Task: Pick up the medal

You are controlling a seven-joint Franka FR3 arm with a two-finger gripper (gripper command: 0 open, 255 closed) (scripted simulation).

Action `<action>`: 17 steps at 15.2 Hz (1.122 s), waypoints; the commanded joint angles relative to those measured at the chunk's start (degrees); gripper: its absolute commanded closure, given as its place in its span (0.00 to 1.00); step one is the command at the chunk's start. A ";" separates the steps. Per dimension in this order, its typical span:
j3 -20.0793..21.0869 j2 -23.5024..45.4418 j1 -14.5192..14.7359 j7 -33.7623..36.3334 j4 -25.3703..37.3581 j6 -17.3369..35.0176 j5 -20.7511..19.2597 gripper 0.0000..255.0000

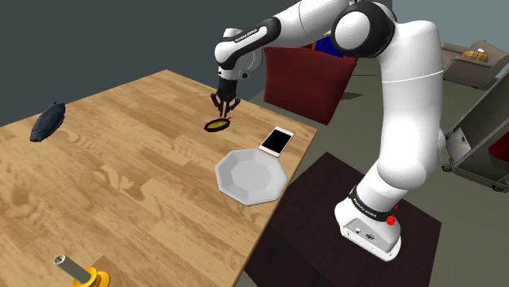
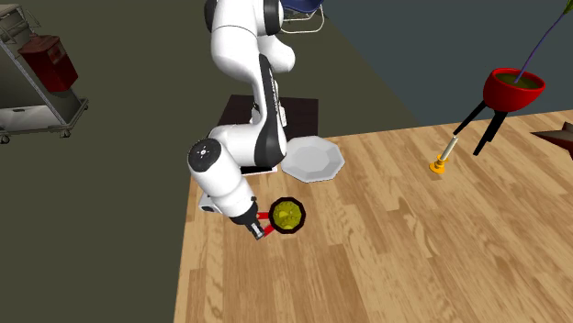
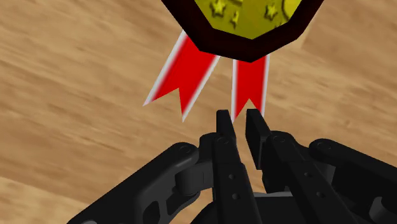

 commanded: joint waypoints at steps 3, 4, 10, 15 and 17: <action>0.02 0.08 -0.01 -0.06 -0.08 0.05 0.02 1.00; 0.01 0.09 -0.03 -0.08 -0.09 0.07 0.02 1.00; 0.03 -1.73 0.02 0.57 0.99 -2.77 -0.09 1.00; 0.04 -3.52 -0.05 1.09 2.20 -5.73 -0.18 1.00; 0.05 -4.18 -0.08 1.31 2.78 -6.94 -0.21 1.00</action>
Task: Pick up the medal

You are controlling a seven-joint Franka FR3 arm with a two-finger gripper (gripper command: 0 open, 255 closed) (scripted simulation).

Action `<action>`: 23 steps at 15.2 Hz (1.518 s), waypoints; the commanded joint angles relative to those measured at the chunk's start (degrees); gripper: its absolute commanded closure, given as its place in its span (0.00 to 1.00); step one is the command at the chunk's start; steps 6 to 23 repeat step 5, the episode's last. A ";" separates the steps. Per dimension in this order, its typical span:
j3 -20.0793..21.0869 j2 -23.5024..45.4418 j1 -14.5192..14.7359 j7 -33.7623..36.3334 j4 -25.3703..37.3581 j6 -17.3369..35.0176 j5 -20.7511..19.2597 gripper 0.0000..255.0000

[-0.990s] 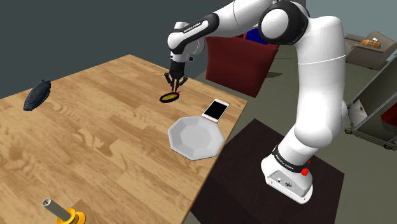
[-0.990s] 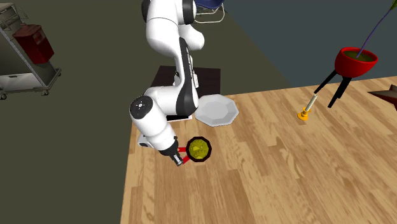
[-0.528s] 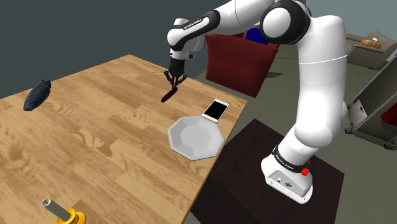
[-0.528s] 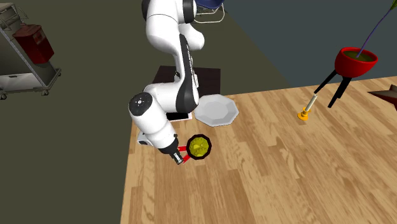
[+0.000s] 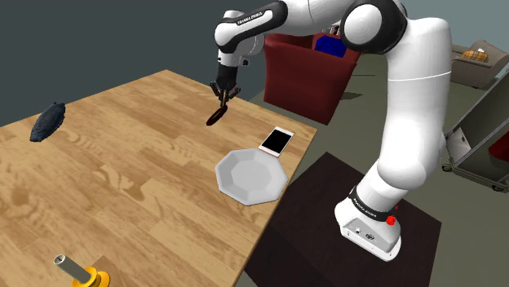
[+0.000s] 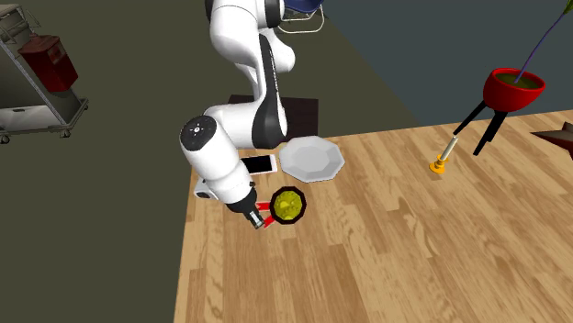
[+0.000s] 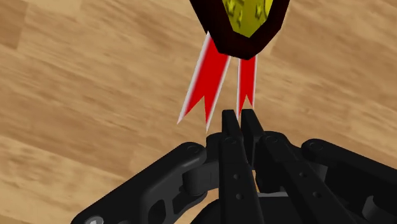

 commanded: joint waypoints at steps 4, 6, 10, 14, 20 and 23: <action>-0.01 -1.39 -0.12 0.39 1.33 -2.72 -0.07 1.00; -0.01 -1.39 -0.12 0.39 1.33 -2.72 -0.07 1.00; -0.01 -1.39 -0.12 0.39 1.33 -2.72 -0.07 1.00; -0.01 -1.39 -0.12 0.39 1.33 -2.72 -0.07 1.00; -0.01 -1.39 -0.12 0.39 1.33 -2.72 -0.07 1.00; -0.01 -1.39 -0.12 0.39 1.33 -2.72 -0.07 1.00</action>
